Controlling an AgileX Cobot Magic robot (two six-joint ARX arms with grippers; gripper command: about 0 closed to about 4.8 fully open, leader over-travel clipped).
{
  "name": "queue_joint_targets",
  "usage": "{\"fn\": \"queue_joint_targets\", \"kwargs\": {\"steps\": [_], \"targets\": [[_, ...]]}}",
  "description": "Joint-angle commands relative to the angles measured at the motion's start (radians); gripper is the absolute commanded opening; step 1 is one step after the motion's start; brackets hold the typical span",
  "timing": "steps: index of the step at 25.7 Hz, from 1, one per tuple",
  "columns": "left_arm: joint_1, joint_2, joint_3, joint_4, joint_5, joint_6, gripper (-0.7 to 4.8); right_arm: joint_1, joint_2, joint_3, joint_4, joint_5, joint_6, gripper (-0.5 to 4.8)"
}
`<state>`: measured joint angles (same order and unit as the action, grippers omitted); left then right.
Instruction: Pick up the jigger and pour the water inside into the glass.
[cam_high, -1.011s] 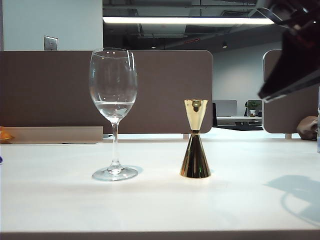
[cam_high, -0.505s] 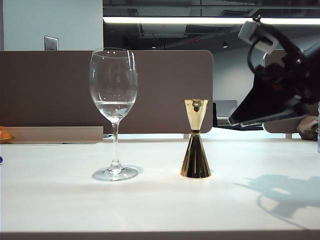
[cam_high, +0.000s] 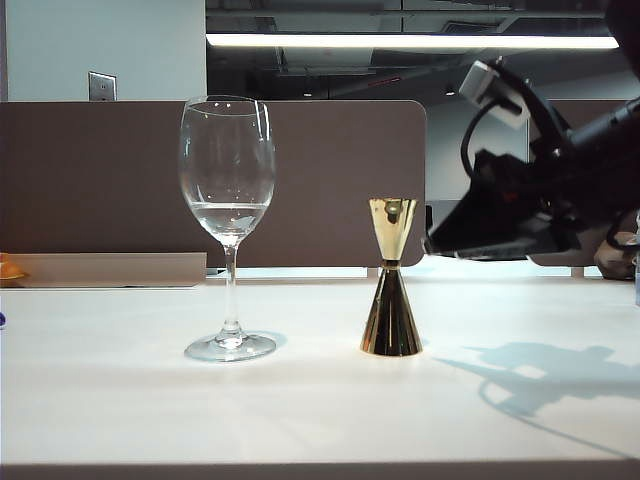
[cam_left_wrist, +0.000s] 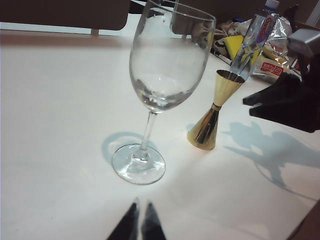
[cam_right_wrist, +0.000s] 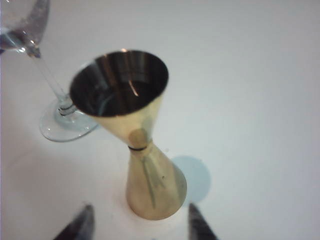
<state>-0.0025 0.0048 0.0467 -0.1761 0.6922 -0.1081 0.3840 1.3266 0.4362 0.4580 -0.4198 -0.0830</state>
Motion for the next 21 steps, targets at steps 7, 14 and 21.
{"fn": "queue_joint_targets", "kwargs": {"steps": [7, 14, 21], "targets": [[0.002, 0.001, 0.001, 0.013, 0.003, 0.003, 0.23, 0.016, 0.100, 0.005, 0.154, -0.013, 0.031, 2.35], [0.002, 0.001, 0.001, 0.013, 0.003, 0.003, 0.23, 0.036, 0.145, 0.018, 0.190, -0.014, 0.031, 2.35], [0.001, 0.001, 0.001, 0.013, 0.003, 0.003, 0.23, 0.036, 0.179, 0.069, 0.190, -0.028, 0.031, 2.35]]}}
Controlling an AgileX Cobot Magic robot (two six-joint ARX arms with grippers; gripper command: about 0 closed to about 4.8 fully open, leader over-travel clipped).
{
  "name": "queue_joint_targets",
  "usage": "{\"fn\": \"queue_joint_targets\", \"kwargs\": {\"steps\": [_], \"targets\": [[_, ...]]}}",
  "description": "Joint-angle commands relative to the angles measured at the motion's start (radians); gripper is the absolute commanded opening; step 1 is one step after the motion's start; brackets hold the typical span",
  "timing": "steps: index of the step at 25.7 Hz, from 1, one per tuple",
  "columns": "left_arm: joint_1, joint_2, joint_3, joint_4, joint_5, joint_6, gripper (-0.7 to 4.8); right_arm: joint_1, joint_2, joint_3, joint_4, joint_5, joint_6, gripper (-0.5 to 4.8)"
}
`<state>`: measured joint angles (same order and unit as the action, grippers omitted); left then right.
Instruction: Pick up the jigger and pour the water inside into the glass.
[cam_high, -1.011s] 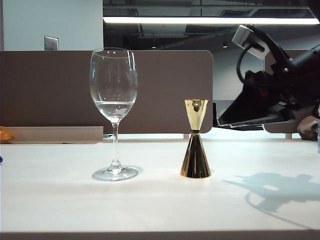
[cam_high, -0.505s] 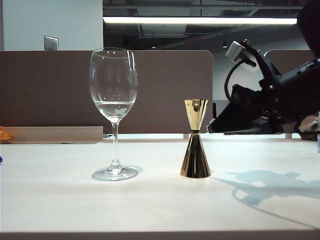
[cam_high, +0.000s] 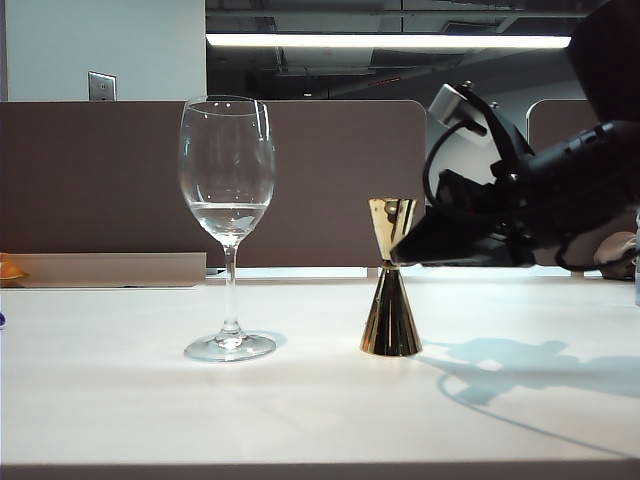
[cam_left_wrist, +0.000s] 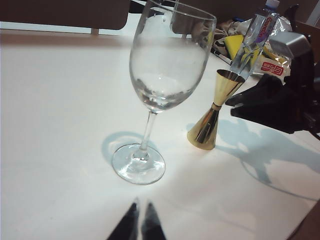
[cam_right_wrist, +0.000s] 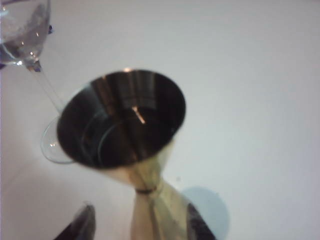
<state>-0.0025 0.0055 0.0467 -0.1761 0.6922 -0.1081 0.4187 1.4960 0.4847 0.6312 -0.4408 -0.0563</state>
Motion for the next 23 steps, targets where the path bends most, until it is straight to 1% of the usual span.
{"fn": "queue_joint_targets", "kwargs": {"steps": [1, 10, 23], "targets": [[0.001, 0.000, 0.001, 0.012, 0.003, 0.003, 0.23, 0.002, 0.022, 0.034, 0.018, -0.007, 0.005, 2.35], [0.001, 0.000, 0.001, 0.013, 0.003, 0.003, 0.23, 0.019, 0.095, 0.074, 0.032, -0.007, 0.005, 2.34], [0.002, 0.000, 0.001, 0.013, 0.003, 0.003, 0.23, 0.026, 0.130, 0.081, 0.057, -0.006, 0.004, 2.34]]}}
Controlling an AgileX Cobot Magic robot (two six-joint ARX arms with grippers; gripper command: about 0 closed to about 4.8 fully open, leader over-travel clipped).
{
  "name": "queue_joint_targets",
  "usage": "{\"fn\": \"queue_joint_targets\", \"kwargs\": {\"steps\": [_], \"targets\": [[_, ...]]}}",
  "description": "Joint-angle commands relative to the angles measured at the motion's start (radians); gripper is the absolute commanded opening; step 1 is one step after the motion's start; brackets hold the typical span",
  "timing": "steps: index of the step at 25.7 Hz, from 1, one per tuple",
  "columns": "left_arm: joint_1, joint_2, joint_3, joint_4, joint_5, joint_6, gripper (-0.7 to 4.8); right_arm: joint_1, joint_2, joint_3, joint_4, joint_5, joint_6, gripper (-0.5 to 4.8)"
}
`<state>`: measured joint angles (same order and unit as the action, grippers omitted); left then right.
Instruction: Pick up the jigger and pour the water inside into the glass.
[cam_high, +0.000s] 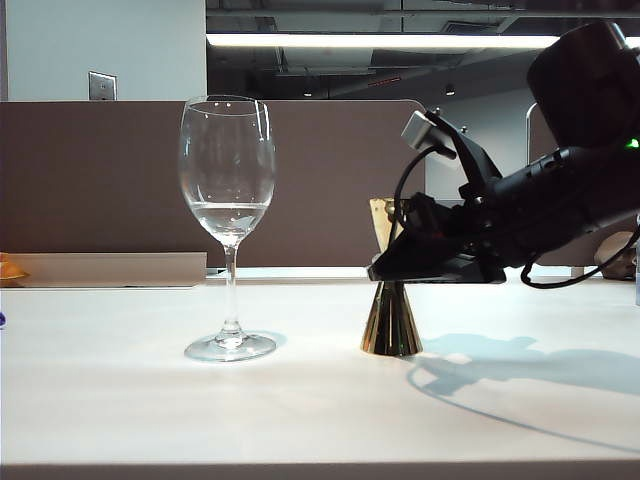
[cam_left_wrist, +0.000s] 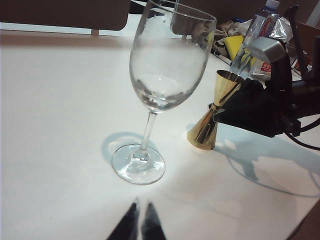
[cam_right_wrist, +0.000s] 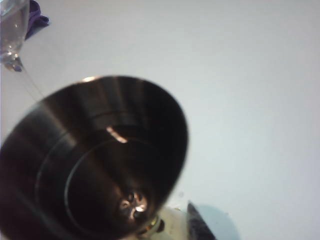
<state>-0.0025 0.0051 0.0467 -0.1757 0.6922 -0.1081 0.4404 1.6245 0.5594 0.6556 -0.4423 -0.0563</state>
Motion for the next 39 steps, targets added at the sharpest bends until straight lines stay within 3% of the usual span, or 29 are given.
{"fn": "queue_joint_targets", "kwargs": {"steps": [1, 20, 24, 30, 33, 39], "targets": [[0.001, 0.001, 0.001, 0.012, 0.003, 0.003, 0.23, 0.004, 0.005, 0.006, 0.042, -0.005, 0.005, 2.34], [0.001, 0.001, 0.001, 0.012, 0.003, 0.003, 0.23, 0.004, 0.050, 0.050, 0.053, -0.002, 0.023, 1.93], [0.002, 0.001, 0.001, 0.012, 0.003, 0.003, 0.23, 0.004, 0.054, 0.050, 0.053, -0.002, 0.023, 0.99], [0.001, 0.001, 0.001, 0.012, 0.003, 0.003, 0.23, 0.004, 0.054, 0.050, 0.053, -0.002, 0.023, 0.90], [0.001, 0.001, 0.001, 0.012, 0.003, 0.003, 0.23, 0.004, 0.053, 0.050, 0.053, -0.001, 0.023, 0.43], [0.001, 0.001, 0.001, 0.012, 0.003, 0.003, 0.23, 0.005, 0.039, 0.051, 0.040, 0.027, 0.023, 0.42]]}}
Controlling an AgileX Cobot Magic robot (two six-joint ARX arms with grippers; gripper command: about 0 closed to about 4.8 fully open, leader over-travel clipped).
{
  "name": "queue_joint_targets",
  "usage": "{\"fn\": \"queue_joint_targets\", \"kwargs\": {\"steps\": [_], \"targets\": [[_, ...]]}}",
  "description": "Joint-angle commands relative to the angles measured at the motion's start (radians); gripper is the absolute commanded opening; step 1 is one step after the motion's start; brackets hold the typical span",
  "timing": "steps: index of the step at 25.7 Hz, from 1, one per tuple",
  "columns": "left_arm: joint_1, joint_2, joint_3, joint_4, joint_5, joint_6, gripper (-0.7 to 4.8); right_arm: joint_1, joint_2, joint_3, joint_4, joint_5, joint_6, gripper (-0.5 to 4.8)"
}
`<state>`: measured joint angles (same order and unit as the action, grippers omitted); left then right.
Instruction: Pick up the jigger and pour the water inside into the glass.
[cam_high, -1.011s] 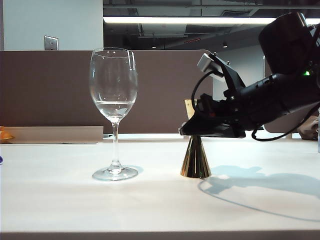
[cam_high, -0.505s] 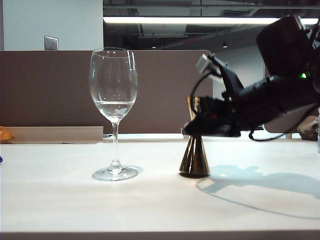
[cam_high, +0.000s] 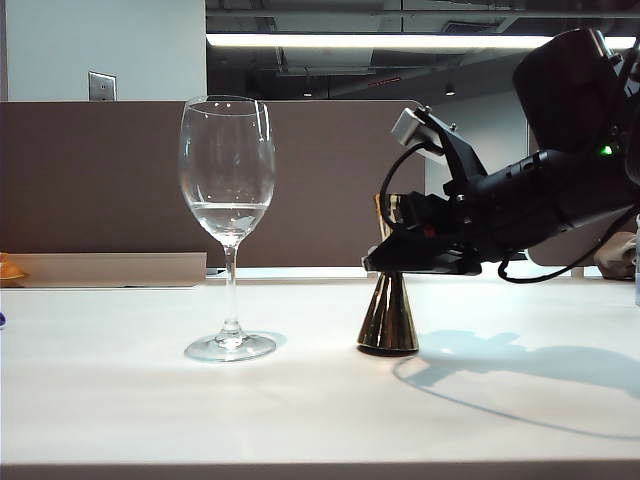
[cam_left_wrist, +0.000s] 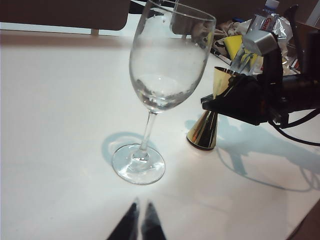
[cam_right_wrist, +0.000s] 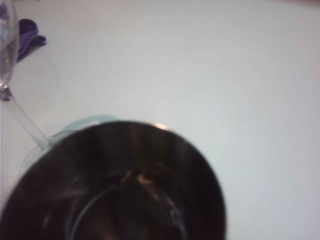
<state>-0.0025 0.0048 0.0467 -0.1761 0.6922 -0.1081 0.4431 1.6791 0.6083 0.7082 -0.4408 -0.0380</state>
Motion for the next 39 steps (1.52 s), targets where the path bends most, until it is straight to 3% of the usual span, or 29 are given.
{"fn": "queue_joint_targets", "kwargs": {"steps": [1, 6, 8, 12, 17, 23, 39], "targets": [[0.001, 0.001, 0.001, 0.013, 0.003, 0.003, 0.23, 0.002, -0.023, 0.003, -0.020, 0.034, 0.004, 0.39], [0.001, 0.001, 0.001, 0.012, 0.003, 0.003, 0.23, 0.002, -0.063, 0.009, -0.059, 0.050, 0.004, 0.36], [0.001, 0.001, 0.001, 0.013, 0.003, 0.003, 0.23, 0.002, -0.085, 0.011, -0.073, 0.050, 0.004, 0.01], [0.001, 0.001, 0.001, 0.013, 0.003, 0.003, 0.23, 0.002, -0.150, 0.031, -0.134, 0.050, 0.002, -0.06], [0.001, 0.001, 0.001, 0.013, 0.003, 0.003, 0.22, 0.005, -0.267, 0.143, -0.362, 0.077, -0.069, -0.06], [0.001, 0.001, 0.001, 0.013, 0.003, 0.003, 0.23, 0.005, -0.296, 0.262, -0.497, 0.091, -0.071, -0.06], [0.001, 0.001, 0.001, 0.012, 0.003, 0.003, 0.23, 0.171, -0.294, 0.468, -0.673, 0.265, -0.233, -0.06]]}}
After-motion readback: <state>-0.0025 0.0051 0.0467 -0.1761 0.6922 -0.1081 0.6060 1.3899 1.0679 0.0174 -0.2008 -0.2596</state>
